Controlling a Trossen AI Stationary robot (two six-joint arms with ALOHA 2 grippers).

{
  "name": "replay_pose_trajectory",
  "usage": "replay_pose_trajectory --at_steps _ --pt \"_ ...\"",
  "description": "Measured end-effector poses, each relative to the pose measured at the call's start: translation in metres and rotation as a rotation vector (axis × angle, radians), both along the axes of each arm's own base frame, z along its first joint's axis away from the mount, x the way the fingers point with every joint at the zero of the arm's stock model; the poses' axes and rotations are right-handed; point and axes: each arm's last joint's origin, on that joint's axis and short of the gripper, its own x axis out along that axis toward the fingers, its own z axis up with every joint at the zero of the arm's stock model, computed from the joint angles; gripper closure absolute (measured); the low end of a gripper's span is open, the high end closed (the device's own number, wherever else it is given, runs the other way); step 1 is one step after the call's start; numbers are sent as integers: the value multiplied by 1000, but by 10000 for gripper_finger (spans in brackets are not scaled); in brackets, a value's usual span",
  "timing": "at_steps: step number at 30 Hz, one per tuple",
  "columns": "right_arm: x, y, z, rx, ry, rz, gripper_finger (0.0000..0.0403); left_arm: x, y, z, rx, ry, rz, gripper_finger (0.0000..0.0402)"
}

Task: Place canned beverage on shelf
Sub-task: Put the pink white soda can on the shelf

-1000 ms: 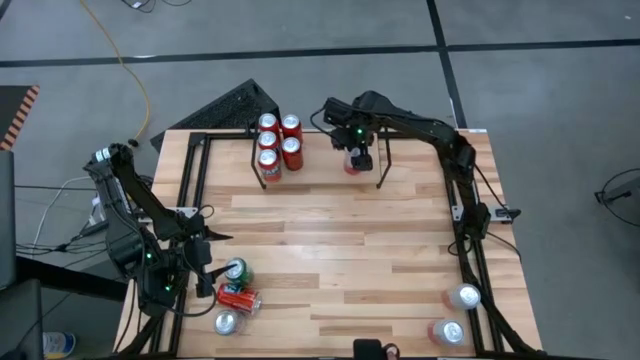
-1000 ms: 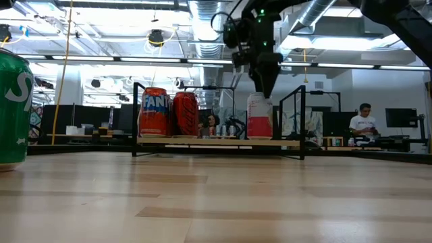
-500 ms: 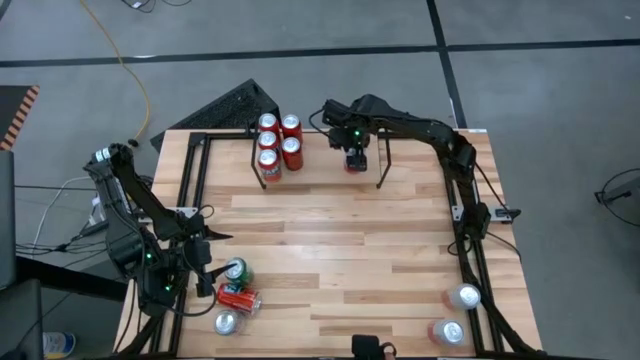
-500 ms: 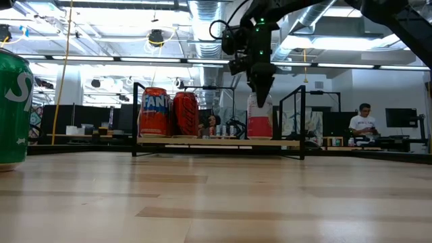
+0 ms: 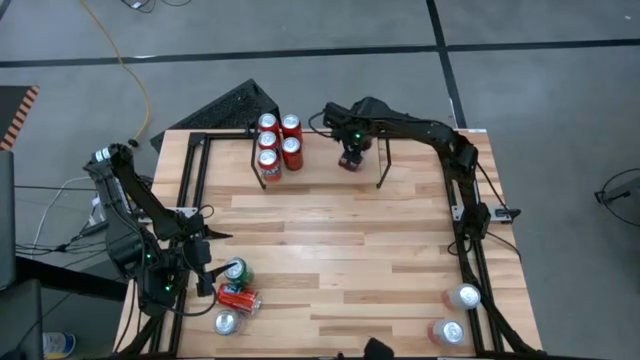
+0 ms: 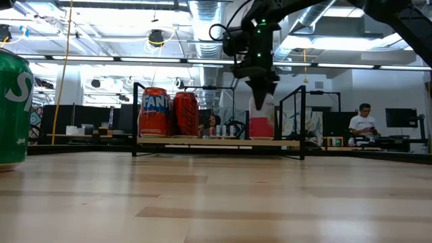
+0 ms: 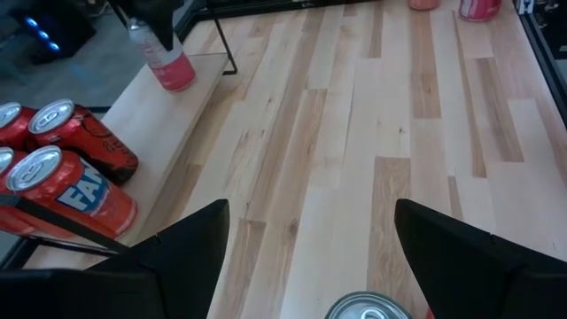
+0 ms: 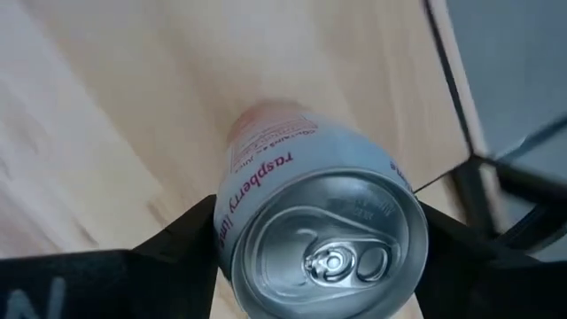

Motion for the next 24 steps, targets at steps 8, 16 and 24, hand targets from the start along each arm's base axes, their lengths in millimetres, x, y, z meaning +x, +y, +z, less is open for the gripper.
replay_pose_trajectory --at_steps 8,16,24 --pt "18 -3 2 -6 -274 -405 127 0 0 0 6 -10 6 95" --pt "29 -2 3 135 -404 -402 89 0 0 0 3 -12 8 95" --pt "29 0 3 126 -383 -312 73 0 0 0 14 -11 3 95"
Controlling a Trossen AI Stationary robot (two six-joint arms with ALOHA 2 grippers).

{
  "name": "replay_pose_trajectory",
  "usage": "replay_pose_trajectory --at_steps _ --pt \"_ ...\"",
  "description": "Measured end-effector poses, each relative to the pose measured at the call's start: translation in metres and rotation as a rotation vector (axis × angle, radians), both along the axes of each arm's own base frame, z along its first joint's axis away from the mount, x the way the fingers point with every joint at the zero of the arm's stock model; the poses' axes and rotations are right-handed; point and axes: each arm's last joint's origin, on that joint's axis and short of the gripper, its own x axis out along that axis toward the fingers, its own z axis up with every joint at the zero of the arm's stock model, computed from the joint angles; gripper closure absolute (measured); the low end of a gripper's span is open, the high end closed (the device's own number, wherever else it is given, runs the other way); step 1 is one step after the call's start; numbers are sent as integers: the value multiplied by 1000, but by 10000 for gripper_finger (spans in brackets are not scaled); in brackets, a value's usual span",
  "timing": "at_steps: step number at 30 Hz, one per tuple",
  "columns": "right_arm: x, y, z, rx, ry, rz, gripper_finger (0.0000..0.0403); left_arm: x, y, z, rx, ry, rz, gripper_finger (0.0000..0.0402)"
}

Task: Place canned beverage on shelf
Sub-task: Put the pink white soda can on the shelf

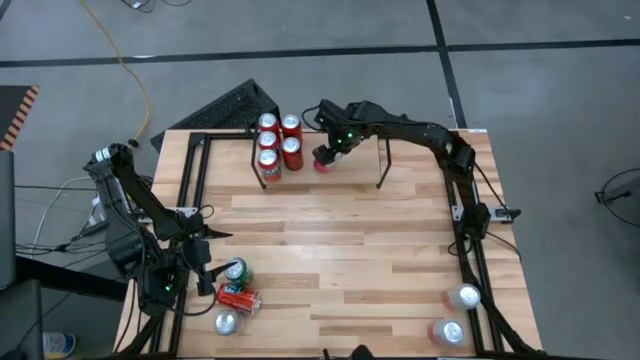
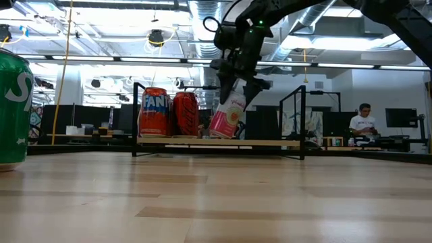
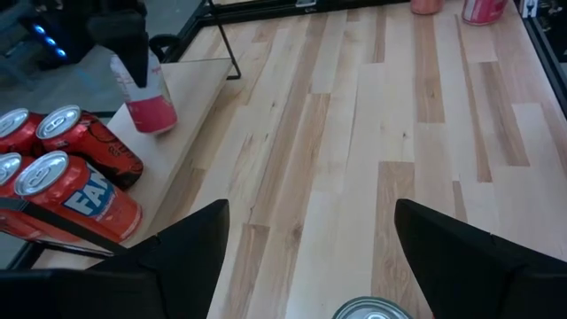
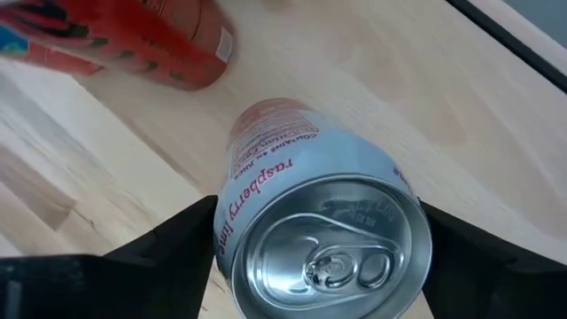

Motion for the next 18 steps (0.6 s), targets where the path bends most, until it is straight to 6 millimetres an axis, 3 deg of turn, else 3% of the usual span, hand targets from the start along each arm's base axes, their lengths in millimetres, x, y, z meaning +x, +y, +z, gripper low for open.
replay_pose_trajectory --at_steps 18 --pt "1 2 0 -14 4 21 66 0 0 0 -1 0 0 95"
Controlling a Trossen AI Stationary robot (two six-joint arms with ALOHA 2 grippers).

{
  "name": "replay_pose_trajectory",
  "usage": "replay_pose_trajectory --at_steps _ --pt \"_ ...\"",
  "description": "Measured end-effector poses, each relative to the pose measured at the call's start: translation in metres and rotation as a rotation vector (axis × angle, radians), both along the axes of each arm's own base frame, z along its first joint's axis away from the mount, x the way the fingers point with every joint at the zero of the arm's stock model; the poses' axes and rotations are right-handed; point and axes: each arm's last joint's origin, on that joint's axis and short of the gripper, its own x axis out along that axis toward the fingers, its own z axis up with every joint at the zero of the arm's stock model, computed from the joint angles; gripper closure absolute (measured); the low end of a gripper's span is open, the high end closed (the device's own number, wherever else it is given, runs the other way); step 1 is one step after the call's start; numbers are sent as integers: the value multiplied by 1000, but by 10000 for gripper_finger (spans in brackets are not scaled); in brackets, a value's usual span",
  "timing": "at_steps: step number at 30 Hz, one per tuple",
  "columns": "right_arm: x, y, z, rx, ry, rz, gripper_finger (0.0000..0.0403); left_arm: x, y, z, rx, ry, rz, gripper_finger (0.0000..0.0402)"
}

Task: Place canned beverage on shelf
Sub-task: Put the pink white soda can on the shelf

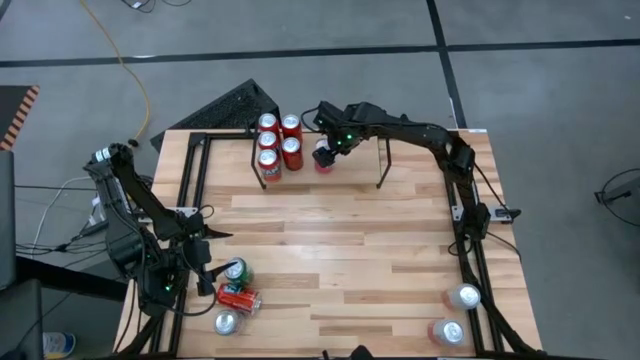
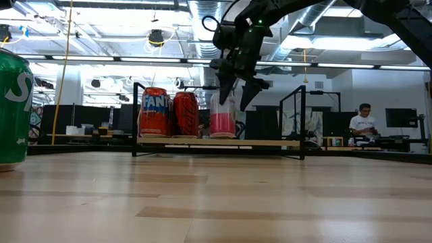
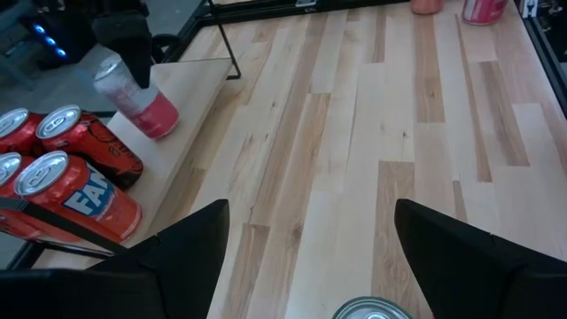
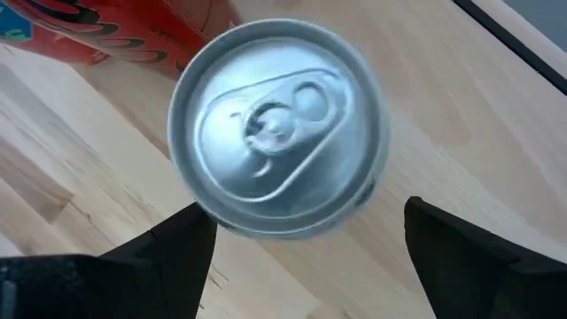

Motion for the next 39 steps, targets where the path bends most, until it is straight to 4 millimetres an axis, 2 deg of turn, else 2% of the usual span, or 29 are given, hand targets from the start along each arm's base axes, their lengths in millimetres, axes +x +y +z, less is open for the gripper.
replay_pose_trajectory --at_steps 6,9,13,19,24,27,33,39 --pt "1 2 0 -2 4 14 66 0 0 0 0 1 0 95" --pt "2 8 1 -23 19 86 66 0 0 0 -3 6 -3 95" --pt "3 22 8 -109 65 330 66 0 0 0 -6 11 -6 95" --pt "1 40 16 -377 279 693 66 0 0 0 -16 9 -1 95" --pt "7 46 18 -460 277 910 66 0 0 0 -36 5 9 95" --pt "10 47 19 -512 284 972 68 0 0 0 -39 5 10 95" --pt "14 38 23 -580 240 949 69 0 0 0 -37 0 14 95" --pt "13 40 22 -559 254 949 70 0 0 0 -29 -22 27 95"
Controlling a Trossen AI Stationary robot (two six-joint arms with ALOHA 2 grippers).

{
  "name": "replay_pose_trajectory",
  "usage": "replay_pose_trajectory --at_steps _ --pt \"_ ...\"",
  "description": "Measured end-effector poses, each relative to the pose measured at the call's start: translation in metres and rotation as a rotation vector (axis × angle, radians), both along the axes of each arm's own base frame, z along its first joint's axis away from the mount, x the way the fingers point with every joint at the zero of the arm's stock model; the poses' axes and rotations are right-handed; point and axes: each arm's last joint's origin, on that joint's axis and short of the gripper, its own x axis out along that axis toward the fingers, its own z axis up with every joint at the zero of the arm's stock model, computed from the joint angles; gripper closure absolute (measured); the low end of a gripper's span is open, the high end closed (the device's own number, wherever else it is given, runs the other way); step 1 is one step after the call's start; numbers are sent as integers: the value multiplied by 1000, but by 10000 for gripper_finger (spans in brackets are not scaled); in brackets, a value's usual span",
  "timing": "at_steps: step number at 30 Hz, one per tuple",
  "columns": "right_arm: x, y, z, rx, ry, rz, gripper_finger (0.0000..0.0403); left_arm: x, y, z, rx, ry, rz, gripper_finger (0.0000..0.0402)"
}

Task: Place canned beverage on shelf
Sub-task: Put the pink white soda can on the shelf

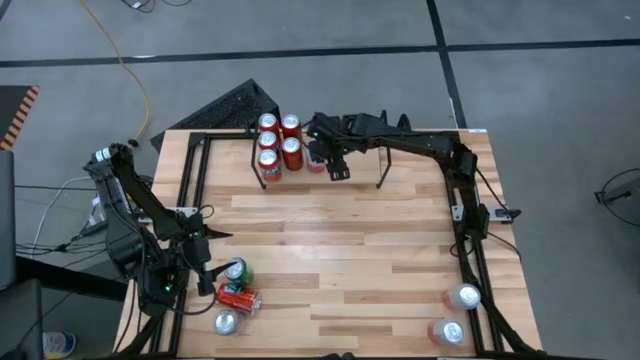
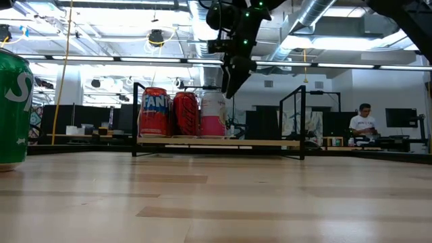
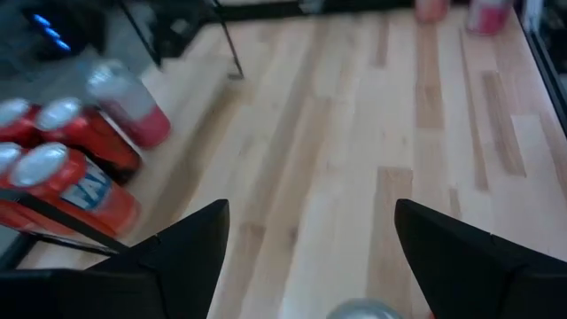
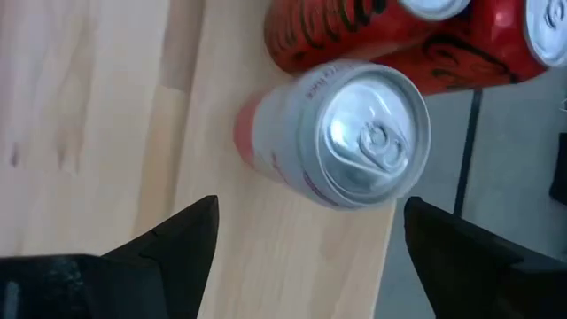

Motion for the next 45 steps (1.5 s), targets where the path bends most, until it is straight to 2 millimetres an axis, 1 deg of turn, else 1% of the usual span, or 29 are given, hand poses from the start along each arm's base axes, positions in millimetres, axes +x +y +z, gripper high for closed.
replay_pose_trajectory --at_steps 3,5,6,8,11,12,14,16,18,19,20,22,25,29,32,35,39,43,45 --pt "0 3 0 20 -11 -33 70 3 2 1 30 -112 82 95" --pt "-5 8 8 49 9 -61 70 9 6 2 35 -140 132 95" --pt "-8 13 13 61 15 -70 70 12 10 3 44 -135 152 95" --pt "-12 23 33 72 -7 -81 70 22 18 7 74 -104 186 95" --pt "-24 42 64 100 -18 -107 70 44 37 19 138 -54 236 95" --pt "-26 48 75 106 -40 -114 70 53 44 24 162 -34 239 95" --pt "-38 60 99 119 -75 -135 70 74 61 34 194 -8 214 95" --pt "-49 74 118 127 -120 -154 70 94 80 44 200 -34 156 95" --pt "-70 87 136 143 -174 -171 70 111 101 53 202 -91 97 95" --pt "-79 93 141 153 -180 -179 70 118 113 56 201 -116 81 95" --pt "-86 100 146 161 -191 -194 70 124 125 58 199 -140 74 95" --pt "-107 110 160 185 -233 -232 70 134 149 58 187 -169 80 95" --pt "-132 121 179 215 -328 -291 70 151 183 54 146 -215 77 95" --pt "-162 130 198 272 -433 -340 70 174 221 41 104 -193 92 95" --pt "-175 137 205 311 -477 -354 70 192 240 31 138 -125 132 95" --pt "-186 144 211 335 -502 -340 70 211 253 18 181 -36 170 95" --pt "-190 154 212 351 -504 -306 70 229 269 5 226 31 246 95" --pt "-186 161 210 356 -488 -278 70 242 286 -12 211 78 322 95" --pt "-183 164 208 356 -477 -268 70 245 292 -22 208 120 370 95"
